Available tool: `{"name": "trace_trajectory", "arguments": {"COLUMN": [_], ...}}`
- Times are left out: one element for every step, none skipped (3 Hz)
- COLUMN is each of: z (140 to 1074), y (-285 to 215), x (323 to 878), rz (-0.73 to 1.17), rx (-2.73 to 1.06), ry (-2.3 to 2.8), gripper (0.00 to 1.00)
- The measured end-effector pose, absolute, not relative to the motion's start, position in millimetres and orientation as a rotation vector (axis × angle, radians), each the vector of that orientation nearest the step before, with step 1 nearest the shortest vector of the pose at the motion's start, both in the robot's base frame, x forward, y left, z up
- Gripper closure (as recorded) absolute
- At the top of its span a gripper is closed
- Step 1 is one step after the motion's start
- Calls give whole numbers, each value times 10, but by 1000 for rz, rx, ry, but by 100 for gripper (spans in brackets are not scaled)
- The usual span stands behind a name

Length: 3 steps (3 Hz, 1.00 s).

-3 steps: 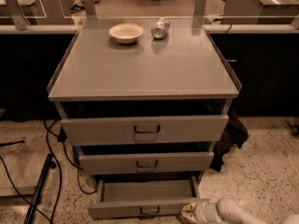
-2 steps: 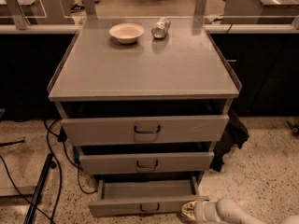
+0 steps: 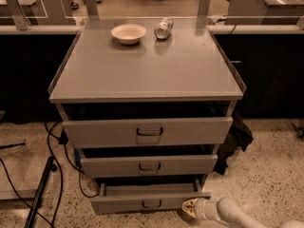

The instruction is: Close bottom drawer

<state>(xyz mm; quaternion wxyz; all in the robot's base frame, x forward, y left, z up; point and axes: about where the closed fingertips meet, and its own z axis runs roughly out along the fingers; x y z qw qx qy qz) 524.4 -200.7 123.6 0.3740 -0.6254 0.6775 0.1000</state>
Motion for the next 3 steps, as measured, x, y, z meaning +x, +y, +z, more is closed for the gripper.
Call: {"name": "trace_trajectory", "arguments": {"z": [1273,1334,1386], "y": [-1941,-1854,-1783], "x": [5433,5685,5846], "rz": [242,231,223], "rx": [-1586,-1559,-1546], "ry": [1707,1662,1629], "gripper": [100,100,100]}}
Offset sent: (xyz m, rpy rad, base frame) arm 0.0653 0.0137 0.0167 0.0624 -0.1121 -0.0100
